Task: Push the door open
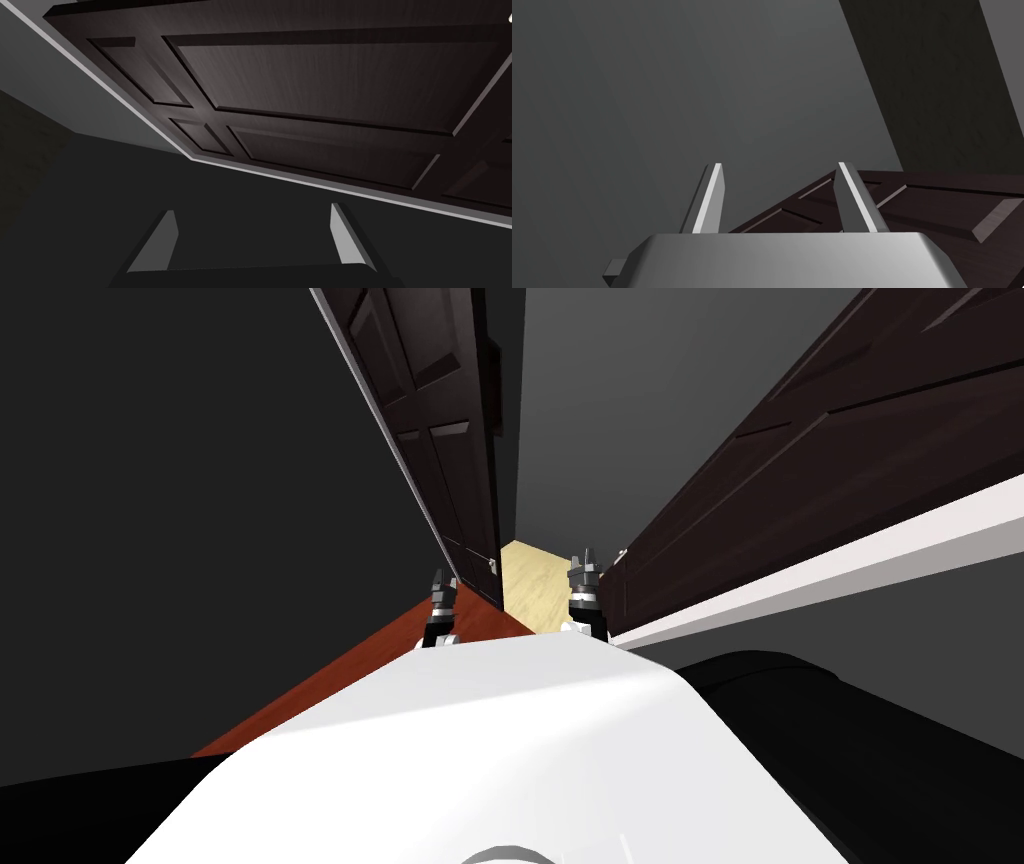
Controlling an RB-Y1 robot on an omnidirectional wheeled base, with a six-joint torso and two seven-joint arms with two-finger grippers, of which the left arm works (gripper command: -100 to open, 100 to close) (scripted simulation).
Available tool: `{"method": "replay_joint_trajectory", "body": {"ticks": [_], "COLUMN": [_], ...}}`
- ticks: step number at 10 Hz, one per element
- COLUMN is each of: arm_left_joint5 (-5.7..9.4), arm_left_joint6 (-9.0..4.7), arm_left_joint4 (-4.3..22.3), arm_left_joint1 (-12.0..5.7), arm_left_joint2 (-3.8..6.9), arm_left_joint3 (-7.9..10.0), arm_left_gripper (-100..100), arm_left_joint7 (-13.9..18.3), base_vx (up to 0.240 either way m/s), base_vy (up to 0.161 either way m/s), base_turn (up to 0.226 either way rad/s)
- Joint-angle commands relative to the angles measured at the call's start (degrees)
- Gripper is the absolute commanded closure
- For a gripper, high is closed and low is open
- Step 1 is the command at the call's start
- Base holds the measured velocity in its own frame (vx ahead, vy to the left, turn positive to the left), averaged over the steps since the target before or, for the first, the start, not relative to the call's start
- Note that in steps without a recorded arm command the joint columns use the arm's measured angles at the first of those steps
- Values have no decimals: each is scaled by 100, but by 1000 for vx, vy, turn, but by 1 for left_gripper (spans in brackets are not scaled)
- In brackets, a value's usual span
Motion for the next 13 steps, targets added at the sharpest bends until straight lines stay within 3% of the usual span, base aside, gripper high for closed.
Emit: {"method": "replay_joint_trajectory", "body": {"ticks": [1, 8, 10, 13], "arm_left_joint5": [-21, -110, -123, -160], "arm_left_joint6": [-59, -344, -385, -503], "arm_left_joint4": [227, 1386, 1555, 2026], "arm_left_joint1": [-33, -343, -388, -517], "arm_left_joint2": [25, 77, 83, 94], "arm_left_joint3": [-103, -517, -577, -749], "arm_left_gripper": [-100, -100, -100, -100], "arm_left_joint7": [-2, -17, -19, -26], "base_vx": [78, 84, 62, 60], "base_vy": [89, 87, 62, 62], "base_turn": [-109, -122, -86, -103]}}
